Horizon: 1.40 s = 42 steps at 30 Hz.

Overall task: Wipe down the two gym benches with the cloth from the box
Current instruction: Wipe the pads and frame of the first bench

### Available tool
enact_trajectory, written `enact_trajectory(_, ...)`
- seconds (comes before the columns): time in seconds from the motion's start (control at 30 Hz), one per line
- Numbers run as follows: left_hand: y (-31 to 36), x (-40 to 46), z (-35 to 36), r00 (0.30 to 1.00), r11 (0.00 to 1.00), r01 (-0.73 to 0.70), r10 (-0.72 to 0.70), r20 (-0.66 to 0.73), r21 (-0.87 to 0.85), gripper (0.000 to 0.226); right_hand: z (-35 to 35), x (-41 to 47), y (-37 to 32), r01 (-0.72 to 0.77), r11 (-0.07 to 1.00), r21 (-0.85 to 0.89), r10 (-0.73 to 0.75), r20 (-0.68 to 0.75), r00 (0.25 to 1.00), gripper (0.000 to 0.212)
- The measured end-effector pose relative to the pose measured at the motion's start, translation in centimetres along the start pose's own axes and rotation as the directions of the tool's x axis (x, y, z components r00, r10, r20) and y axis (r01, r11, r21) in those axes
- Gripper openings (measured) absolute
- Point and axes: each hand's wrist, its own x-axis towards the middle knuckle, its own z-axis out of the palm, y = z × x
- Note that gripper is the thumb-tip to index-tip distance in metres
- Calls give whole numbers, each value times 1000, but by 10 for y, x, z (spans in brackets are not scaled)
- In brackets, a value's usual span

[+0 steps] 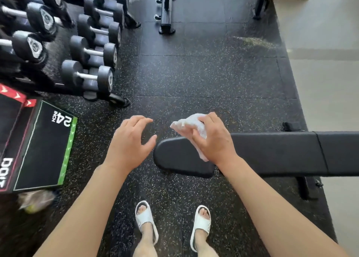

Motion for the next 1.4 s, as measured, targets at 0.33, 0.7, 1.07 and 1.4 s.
enact_trajectory(0.33,-41,-10,88,998,997,56,-56,3,-46,52,84,-16,60,-42,997,61,39,44,998,27)
enact_trajectory(0.7,-132,-35,192,997,996,61,-58,51,-67,51,197,-17,90,-42,998,47,41,23,999,30)
enact_trajectory(1.07,-197,-45,290,988,982,132,-119,99,-138,62,302,-4,110,24,999,-38,-21,76,997,36)
enact_trajectory(1.4,-245,-72,354,969,953,232,-210,127,-195,73,418,8,112,226,955,-191,-179,235,955,28)
